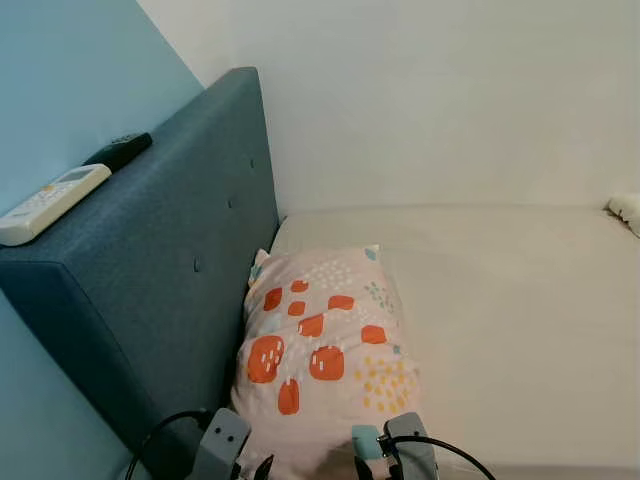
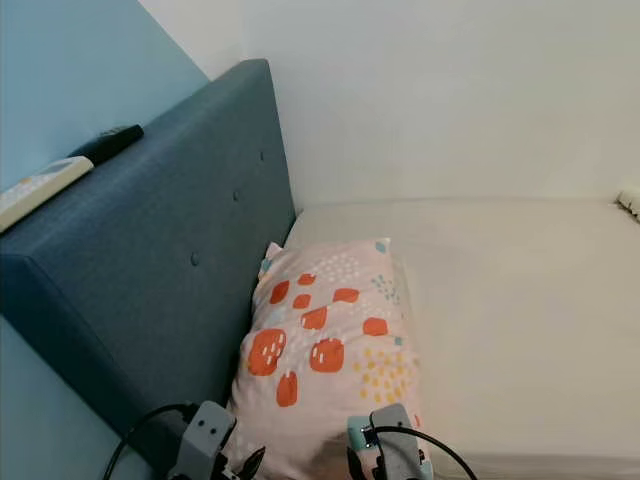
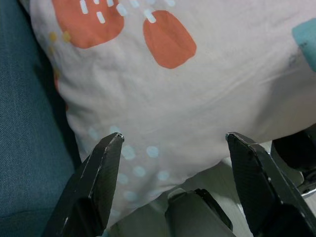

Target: Clean up the room

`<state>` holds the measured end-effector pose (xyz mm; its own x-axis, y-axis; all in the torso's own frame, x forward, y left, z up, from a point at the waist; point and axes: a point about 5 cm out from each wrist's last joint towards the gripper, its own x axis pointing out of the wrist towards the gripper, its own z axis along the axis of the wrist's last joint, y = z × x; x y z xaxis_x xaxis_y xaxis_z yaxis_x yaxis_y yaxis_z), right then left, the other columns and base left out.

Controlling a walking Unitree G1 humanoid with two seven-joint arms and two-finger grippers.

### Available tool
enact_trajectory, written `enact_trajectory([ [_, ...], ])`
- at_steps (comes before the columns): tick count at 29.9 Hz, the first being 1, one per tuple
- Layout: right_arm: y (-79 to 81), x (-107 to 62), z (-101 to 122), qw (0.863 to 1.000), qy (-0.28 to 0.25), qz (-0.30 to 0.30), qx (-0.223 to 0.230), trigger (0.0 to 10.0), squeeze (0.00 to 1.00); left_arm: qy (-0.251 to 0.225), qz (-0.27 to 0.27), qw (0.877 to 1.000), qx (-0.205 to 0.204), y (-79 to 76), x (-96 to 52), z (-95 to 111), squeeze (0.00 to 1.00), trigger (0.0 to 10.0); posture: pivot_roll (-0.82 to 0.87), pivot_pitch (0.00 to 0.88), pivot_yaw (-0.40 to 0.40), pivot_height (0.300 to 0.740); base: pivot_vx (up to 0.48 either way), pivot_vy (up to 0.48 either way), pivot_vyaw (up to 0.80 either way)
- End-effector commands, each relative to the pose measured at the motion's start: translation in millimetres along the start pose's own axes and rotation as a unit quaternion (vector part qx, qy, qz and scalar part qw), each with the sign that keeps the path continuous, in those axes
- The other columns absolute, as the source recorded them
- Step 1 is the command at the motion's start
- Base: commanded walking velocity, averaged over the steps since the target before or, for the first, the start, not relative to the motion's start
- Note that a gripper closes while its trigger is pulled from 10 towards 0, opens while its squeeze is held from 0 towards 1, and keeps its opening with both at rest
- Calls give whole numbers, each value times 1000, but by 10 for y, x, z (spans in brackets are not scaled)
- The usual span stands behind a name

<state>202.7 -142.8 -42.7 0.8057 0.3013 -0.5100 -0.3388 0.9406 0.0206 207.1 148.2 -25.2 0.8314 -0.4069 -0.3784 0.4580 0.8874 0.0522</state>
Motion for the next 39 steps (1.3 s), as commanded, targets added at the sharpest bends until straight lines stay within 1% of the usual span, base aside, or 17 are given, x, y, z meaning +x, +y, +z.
enact_trajectory([
  [1,47,7,-3,1000,2,10,5,10000,0,11,-9,1000,10,22,-39,-29,0,10000,9,13,27,641,0,0,0],
  [5,54,4,-7,1000,3,13,5,10000,0,11,-12,1000,11,19,-44,-30,0,10000,9,13,27,641,0,0,0],
  [10,81,-3,-12,1000,5,30,0,10000,0,7,-30,999,32,20,-75,-16,0,10000,8,25,25,621,0,0,0],
  [15,86,-1,9,999,4,41,-18,10000,0,3,-36,998,43,39,-96,-4,0,10000,8,29,25,611,0,0,0],
  [19,129,0,40,996,3,71,-51,10000,0,-11,-45,997,60,60,-145,29,0,10000,11,34,21,611,0,0,0],
  [22,129,0,40,996,3,71,-51,10000,0,-11,-45,997,60,60,-145,29,0,10000,11,34,21,611,0,0,0],
  [23,150,-4,48,995,3,82,-63,10000,0,-15,-53,996,72,57,-164,40,0,10000,10,37,20,611,0,0,0],
  [24,180,-20,75,990,4,103,-92,10000,0,-25,-79,991,105,48,-221,68,0,10000,8,43,19,611,0,0,0],
  [25,180,-20,75,990,4,103,-92,10000,0,-25,-79,991,105,48,-221,68,0,10000,8,43,19,611,0,0,0],
  [27,184,-40,125,986,0,117,-120,10000,0,-31,-106,985,135,47,-287,95,0,10000,7,47,18,611,0,0,0],
  [28,175,-62,176,984,-4,125,-130,8000,0,-32,-124,981,147,59,-341,107,0,10000,7,47,18,611,0,0,0],
  [29,175,-62,176,984,-4,125,-130,8000,0,-32,-124,981,147,59,-341,107,0,10000,7,47,18,611,0,0,0],
  [30,169,-84,214,981,-7,133,-139,3098,0,-34,-136,978,158,74,-385,122,0,9608,7,47,18,611,0,0,0],
  [31,160,-105,238,978,-5,142,-151,0,0,-36,-144,975,164,87,-417,138,0,5569,6,54,16,611,0,0,0],
  [32,149,-132,259,974,-3,153,-166,0,0,-37,-150,974,164,104,-442,160,0,0,5,56,16,611,0,0,0],
  [35,119,-172,311,966,4,168,-197,0,0,-42,-164,972,165,107,-458,208,0,0,6,59,13,611,0,0,0],
  [39,140,-177,350,959,20,194,-205,0,0,-31,-207,962,175,14,-447,203,0,0,-1,59,13,611,0,0,0],
])
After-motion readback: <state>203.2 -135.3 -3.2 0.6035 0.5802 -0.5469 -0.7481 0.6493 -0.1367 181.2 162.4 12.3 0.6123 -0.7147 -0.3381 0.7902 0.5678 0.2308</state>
